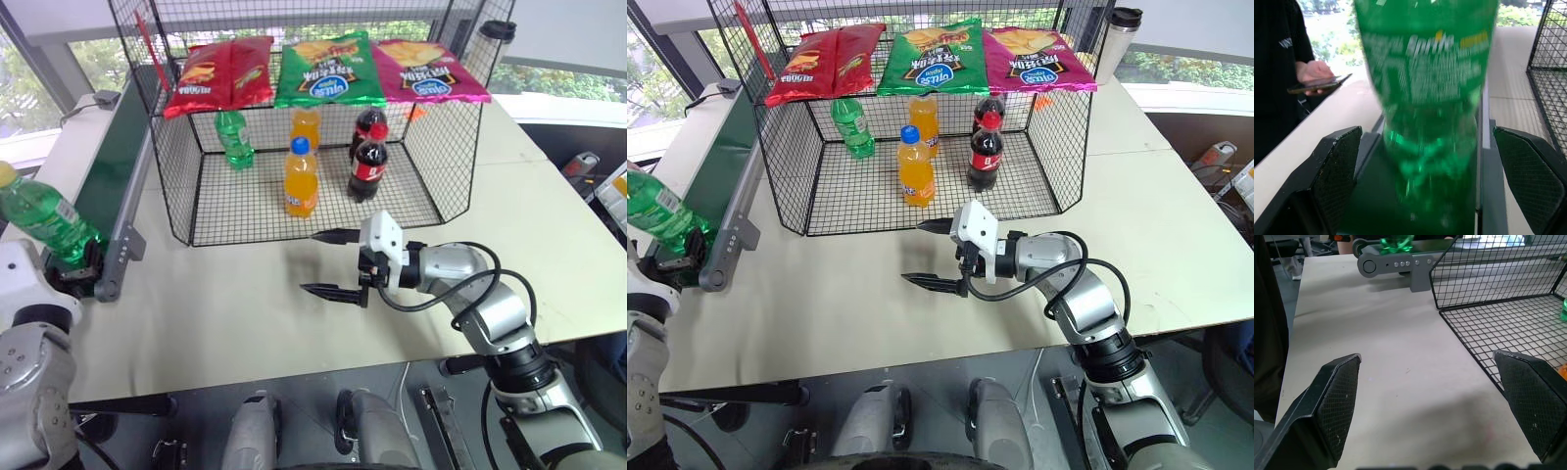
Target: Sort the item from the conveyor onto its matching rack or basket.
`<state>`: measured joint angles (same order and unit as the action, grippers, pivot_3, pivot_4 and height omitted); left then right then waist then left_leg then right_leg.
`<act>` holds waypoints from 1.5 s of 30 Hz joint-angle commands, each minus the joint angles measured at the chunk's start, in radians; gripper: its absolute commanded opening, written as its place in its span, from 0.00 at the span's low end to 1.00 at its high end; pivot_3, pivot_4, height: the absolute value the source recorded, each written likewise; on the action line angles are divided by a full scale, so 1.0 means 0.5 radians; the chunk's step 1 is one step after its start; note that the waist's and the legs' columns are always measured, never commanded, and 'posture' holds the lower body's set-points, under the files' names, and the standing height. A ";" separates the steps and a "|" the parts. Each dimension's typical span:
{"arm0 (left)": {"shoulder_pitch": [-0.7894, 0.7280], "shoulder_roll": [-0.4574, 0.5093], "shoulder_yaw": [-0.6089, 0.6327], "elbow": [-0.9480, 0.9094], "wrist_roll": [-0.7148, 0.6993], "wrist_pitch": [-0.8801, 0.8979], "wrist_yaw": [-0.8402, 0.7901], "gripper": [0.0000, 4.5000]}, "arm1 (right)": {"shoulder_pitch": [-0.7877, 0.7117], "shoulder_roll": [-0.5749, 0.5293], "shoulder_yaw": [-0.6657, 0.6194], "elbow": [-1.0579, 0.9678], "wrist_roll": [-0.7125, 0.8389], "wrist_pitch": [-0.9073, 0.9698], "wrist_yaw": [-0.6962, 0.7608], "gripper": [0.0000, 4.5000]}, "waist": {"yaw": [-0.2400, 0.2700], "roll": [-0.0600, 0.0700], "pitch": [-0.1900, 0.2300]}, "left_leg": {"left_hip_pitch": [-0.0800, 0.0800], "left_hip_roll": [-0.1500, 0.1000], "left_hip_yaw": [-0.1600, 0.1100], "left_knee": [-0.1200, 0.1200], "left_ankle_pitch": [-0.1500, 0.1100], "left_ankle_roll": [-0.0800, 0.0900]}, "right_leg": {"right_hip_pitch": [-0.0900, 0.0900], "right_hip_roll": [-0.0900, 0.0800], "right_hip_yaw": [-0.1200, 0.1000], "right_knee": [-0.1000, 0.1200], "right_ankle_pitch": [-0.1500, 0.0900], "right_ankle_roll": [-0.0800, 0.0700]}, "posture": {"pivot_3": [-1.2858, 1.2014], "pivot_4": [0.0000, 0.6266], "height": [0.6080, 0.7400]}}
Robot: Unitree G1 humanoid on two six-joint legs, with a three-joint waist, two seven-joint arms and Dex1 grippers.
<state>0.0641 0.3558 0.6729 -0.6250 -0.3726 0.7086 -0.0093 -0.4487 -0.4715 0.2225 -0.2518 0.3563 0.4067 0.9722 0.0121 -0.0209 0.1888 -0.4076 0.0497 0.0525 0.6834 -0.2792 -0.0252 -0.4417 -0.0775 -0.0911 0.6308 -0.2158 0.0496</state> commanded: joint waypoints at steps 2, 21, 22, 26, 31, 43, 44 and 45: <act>-0.024 0.031 0.004 0.023 0.037 -0.032 0.018 0.94 | -0.025 0.003 -0.014 -0.040 0.007 -0.028 -0.003 1.00 | 0.000 0.000 0.000 | 0.000 0.000 0.000 0.000 0.000 0.000 | 0.000 0.000 0.000 0.000 0.000 0.000 | 0.52 0.24 1.00; -0.221 0.254 0.045 -0.257 -0.278 0.089 -0.106 0.63 | -0.005 -0.020 -0.072 0.011 0.004 -0.041 -0.041 1.00 | 0.002 -0.002 0.001 | -0.001 0.000 -0.001 0.000 0.000 0.000 | 0.000 0.000 -0.001 0.000 0.001 0.001 | 0.52 0.24 1.00; -0.236 0.309 0.017 -0.274 -0.301 0.126 -0.139 0.63 | 0.008 -0.030 -0.079 0.012 0.001 -0.032 -0.053 1.00 | 0.004 -0.002 0.001 | -0.001 0.000 -0.002 0.000 0.000 0.000 | 0.000 0.000 -0.001 0.000 0.001 0.001 | 0.52 0.24 1.00; -0.287 0.400 -0.106 -0.315 -0.427 0.242 -0.219 0.63 | 0.009 -0.041 -0.067 0.106 -0.135 -0.073 -0.182 1.00 | 0.000 -0.002 0.001 | 0.000 -0.001 0.000 0.000 0.000 0.000 | 0.000 -0.002 0.001 -0.001 0.000 0.001 | 0.52 0.24 1.00; -0.423 0.360 -0.410 -0.265 -0.451 0.247 -0.235 0.63 | 0.034 -0.069 -0.051 0.192 -0.250 -0.062 -0.277 1.00 | 0.002 -0.002 0.001 | -0.001 0.000 0.001 0.000 0.000 0.000 | -0.001 0.000 0.001 0.000 0.001 0.001 | 0.52 0.24 1.00; -0.834 0.160 -1.134 0.429 0.065 -0.066 -0.181 0.63 | 0.093 -0.049 -0.050 0.291 -0.339 -0.122 -0.303 1.00 | -0.005 -0.002 0.001 | 0.000 0.000 0.001 -0.001 0.000 0.000 | -0.001 0.003 0.001 0.000 0.003 0.006 | 0.52 0.24 1.00; -0.860 0.130 -1.168 0.490 0.113 -0.106 -0.168 0.63 | 0.093 -0.045 -0.054 0.283 -0.330 -0.107 -0.305 1.00 | -0.002 -0.002 0.001 | 0.000 0.000 0.001 -0.001 0.000 0.000 | -0.001 0.003 0.001 0.000 0.003 0.006 | 0.52 0.24 1.00; -0.904 0.080 -1.203 0.579 0.148 -0.159 -0.160 0.63 | 0.092 -0.042 -0.055 0.275 -0.327 -0.097 -0.307 1.00 | 0.000 -0.002 0.001 | -0.001 0.000 0.000 -0.001 0.000 0.000 | -0.001 0.003 0.001 0.000 0.003 0.006 | 0.52 0.24 1.00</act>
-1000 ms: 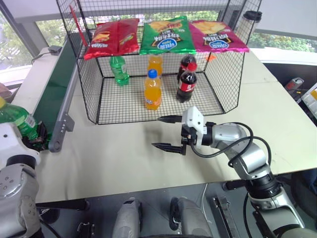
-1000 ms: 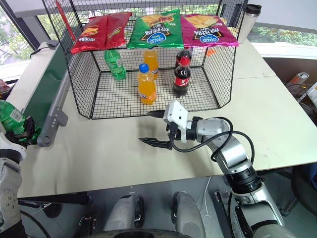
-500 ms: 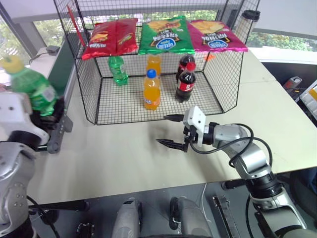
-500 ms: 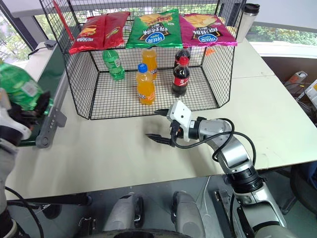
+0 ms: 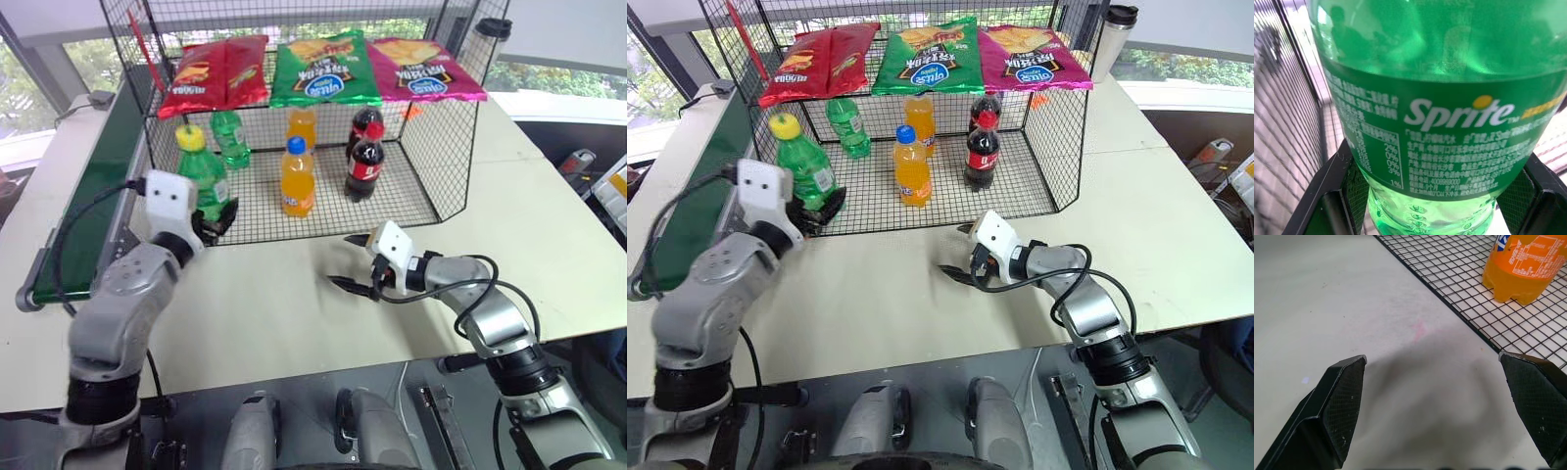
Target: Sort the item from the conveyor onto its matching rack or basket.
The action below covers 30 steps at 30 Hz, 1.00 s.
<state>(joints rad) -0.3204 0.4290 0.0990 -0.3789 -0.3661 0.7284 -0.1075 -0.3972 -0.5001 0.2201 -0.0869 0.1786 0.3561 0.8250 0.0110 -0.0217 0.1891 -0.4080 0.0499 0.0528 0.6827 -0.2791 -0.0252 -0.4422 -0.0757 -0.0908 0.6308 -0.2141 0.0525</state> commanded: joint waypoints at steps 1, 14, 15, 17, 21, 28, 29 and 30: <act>-0.165 -0.103 -0.075 0.149 0.160 -0.236 0.040 0.63 | -0.012 0.018 -0.049 -0.060 0.029 0.010 -0.014 1.00 | 0.008 0.000 0.000 | 0.000 0.000 0.000 0.000 0.000 0.000 | 0.000 0.000 0.000 0.000 0.000 0.000 | 0.52 0.24 1.00; -0.462 -0.379 -0.108 0.873 0.426 -0.639 0.109 0.63 | -0.045 0.046 -0.054 -0.144 0.040 0.118 -0.042 1.00 | -0.001 -0.001 0.000 | 0.000 -0.001 0.001 0.000 0.000 0.000 | 0.000 -0.002 -0.001 0.000 0.001 0.001 | 0.52 0.24 1.00; -0.463 -0.383 -0.107 0.893 0.433 -0.654 0.108 0.63 | -0.050 0.051 -0.057 -0.148 0.042 0.130 -0.050 1.00 | 0.000 -0.001 0.000 | 0.000 -0.001 0.001 0.000 0.000 0.000 | 0.000 -0.002 -0.001 0.000 0.001 0.001 | 0.52 0.24 1.00; -0.464 -0.391 -0.102 0.925 0.448 -0.677 0.109 0.63 | -0.064 0.065 -0.062 -0.151 0.045 0.151 -0.068 1.00 | 0.003 -0.001 0.000 | -0.001 -0.001 0.001 0.001 0.000 0.000 | 0.000 -0.002 -0.001 0.000 0.001 0.001 | 0.52 0.24 1.00; -0.452 -0.411 -0.078 0.947 0.441 -0.714 0.100 0.74 | -0.084 0.081 -0.063 -0.167 0.051 0.184 -0.084 1.00 | 0.007 -0.001 0.000 | -0.001 -0.001 0.001 0.001 0.000 0.000 | 0.000 -0.003 -0.001 0.000 0.001 0.002 | 0.52 0.24 1.00; -0.417 -0.412 -0.049 0.904 0.457 -0.706 0.091 0.99 | -0.110 0.088 -0.060 -0.193 0.066 0.228 -0.090 1.00 | 0.003 -0.001 0.000 | 0.000 -0.001 0.001 0.001 0.000 0.000 | 0.001 -0.003 -0.001 0.001 0.001 0.001 | 0.52 0.24 1.00; -0.414 -0.410 -0.047 0.896 0.459 -0.702 0.091 0.99 | -0.113 0.088 -0.060 -0.194 0.066 0.233 -0.091 1.00 | 0.003 -0.001 0.000 | 0.000 -0.001 0.001 0.001 0.000 0.000 | 0.001 -0.003 -0.001 0.001 0.001 0.001 | 0.52 0.24 1.00; -0.402 -0.403 -0.043 0.861 0.461 -0.684 0.095 0.99 | -0.117 0.089 -0.058 -0.196 0.067 0.237 -0.091 1.00 | 0.003 0.000 0.000 | 0.000 -0.001 0.001 0.001 0.000 0.000 | 0.001 -0.003 -0.001 0.001 0.001 0.001 | 0.52 0.24 1.00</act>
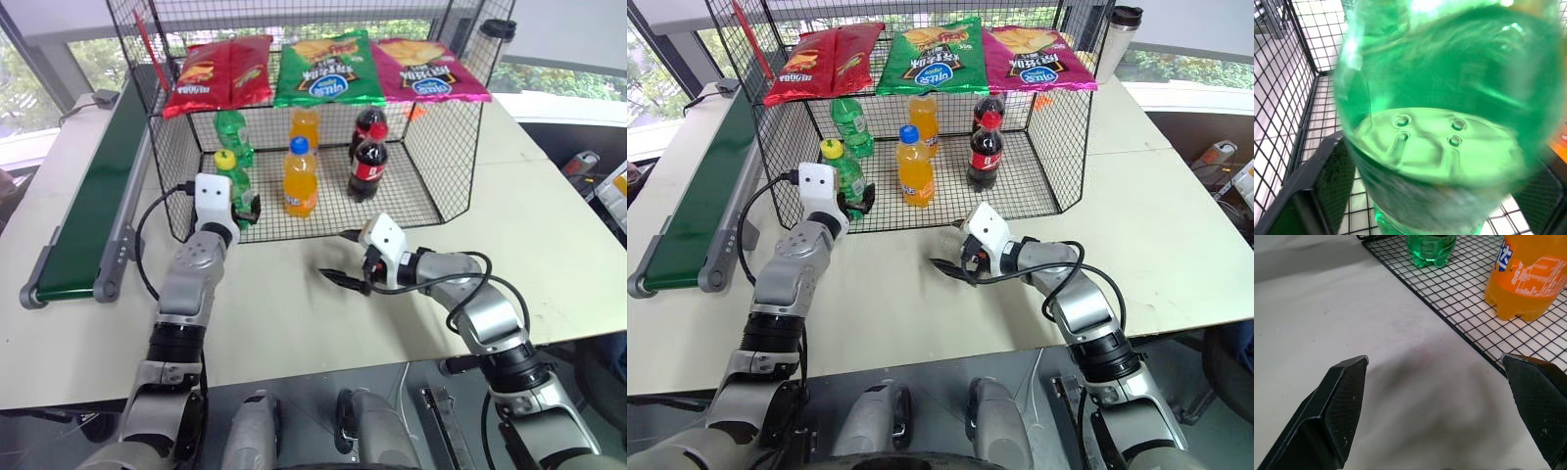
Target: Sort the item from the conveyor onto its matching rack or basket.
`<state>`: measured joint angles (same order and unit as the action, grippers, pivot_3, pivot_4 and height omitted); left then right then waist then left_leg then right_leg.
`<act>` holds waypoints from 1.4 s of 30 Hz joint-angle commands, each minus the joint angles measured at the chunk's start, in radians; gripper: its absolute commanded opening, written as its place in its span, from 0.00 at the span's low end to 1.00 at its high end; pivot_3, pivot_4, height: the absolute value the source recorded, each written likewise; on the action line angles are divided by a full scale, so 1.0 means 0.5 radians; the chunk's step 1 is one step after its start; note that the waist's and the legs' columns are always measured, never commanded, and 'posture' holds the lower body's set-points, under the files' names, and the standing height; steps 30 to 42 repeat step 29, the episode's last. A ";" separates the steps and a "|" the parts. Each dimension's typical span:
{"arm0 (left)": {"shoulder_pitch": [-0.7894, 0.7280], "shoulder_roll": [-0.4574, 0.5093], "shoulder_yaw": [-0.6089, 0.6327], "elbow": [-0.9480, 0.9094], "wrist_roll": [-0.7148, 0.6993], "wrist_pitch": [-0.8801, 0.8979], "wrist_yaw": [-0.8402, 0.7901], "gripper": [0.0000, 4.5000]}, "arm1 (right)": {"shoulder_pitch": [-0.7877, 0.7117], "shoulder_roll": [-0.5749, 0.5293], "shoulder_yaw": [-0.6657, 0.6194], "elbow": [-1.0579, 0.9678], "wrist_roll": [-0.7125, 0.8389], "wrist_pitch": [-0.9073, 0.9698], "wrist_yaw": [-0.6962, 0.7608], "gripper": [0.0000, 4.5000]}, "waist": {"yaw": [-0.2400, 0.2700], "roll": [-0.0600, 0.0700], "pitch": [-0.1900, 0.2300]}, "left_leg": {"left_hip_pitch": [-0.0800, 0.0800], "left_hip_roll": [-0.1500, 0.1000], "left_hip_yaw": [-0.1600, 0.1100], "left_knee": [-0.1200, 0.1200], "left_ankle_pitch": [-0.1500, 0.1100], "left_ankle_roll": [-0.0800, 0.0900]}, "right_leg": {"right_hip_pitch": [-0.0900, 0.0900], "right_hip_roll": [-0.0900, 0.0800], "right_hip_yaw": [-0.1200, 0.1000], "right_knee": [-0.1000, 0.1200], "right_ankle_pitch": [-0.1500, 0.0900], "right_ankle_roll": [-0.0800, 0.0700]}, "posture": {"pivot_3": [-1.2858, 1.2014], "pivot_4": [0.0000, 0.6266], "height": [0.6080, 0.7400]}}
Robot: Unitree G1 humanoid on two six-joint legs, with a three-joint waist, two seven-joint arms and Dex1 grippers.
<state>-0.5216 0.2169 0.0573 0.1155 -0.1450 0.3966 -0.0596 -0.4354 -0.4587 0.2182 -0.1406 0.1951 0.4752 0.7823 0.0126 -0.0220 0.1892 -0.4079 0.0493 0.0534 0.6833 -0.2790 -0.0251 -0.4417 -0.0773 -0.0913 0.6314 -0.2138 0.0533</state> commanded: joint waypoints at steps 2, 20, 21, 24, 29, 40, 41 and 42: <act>0.054 0.046 0.052 -0.262 0.026 0.045 0.005 0.99 | -0.043 0.007 -0.050 -0.098 0.038 0.006 -0.007 1.00 | -0.002 0.000 0.000 | 0.000 0.000 0.000 0.000 0.000 0.000 | 0.000 0.000 0.000 0.000 0.000 0.000 | 0.52 0.24 1.00; 1.031 0.159 0.252 -1.718 -0.295 0.868 -0.160 0.99 | -0.026 0.004 -0.044 -0.114 0.047 0.012 0.022 1.00 | -0.003 0.001 0.000 | 0.001 0.001 -0.001 0.000 0.000 0.000 | 0.000 0.000 0.001 0.000 0.000 -0.001 | 0.52 0.24 1.00; 1.102 0.147 0.281 -1.765 -0.320 0.883 -0.165 0.99 | -0.024 0.004 -0.044 -0.111 0.046 0.007 0.025 1.00 | -0.003 0.001 0.000 | 0.001 0.001 -0.001 0.000 0.000 0.000 | 0.000 0.000 0.001 0.000 -0.001 -0.001 | 0.52 0.24 1.00; 1.267 0.106 0.336 -1.844 -0.373 0.891 -0.167 0.99 | -0.020 0.009 -0.038 -0.102 0.045 -0.006 0.032 1.00 | -0.001 0.001 0.000 | 0.001 0.001 -0.002 0.000 0.000 0.000 | 0.000 0.000 0.001 0.000 -0.001 -0.001 | 0.52 0.24 1.00; 1.368 0.060 0.310 -1.898 -0.410 0.857 -0.161 0.99 | -0.026 0.023 -0.029 -0.078 0.044 -0.031 0.045 1.00 | 0.002 0.001 0.000 | 0.001 0.000 -0.002 0.001 0.000 0.000 | 0.001 -0.001 0.001 0.000 -0.004 -0.007 | 0.52 0.24 1.00; 1.368 0.060 0.310 -1.898 -0.410 0.857 -0.161 0.99 | -0.026 0.023 -0.029 -0.078 0.044 -0.031 0.045 1.00 | 0.002 0.001 0.000 | 0.001 0.000 -0.002 0.001 0.000 0.000 | 0.001 -0.001 0.001 0.000 -0.004 -0.007 | 0.52 0.24 1.00; 1.368 0.060 0.310 -1.898 -0.410 0.857 -0.161 0.99 | -0.026 0.023 -0.029 -0.078 0.044 -0.031 0.045 1.00 | 0.002 0.001 0.000 | 0.001 0.000 -0.002 0.001 0.000 0.000 | 0.001 -0.001 0.001 0.000 -0.004 -0.007 | 0.52 0.24 1.00; 1.368 0.060 0.310 -1.898 -0.410 0.857 -0.161 0.99 | -0.026 0.023 -0.029 -0.078 0.044 -0.031 0.045 1.00 | 0.002 0.001 0.000 | 0.001 0.000 -0.002 0.001 0.000 0.000 | 0.001 -0.001 0.001 0.000 -0.004 -0.007 | 0.52 0.24 1.00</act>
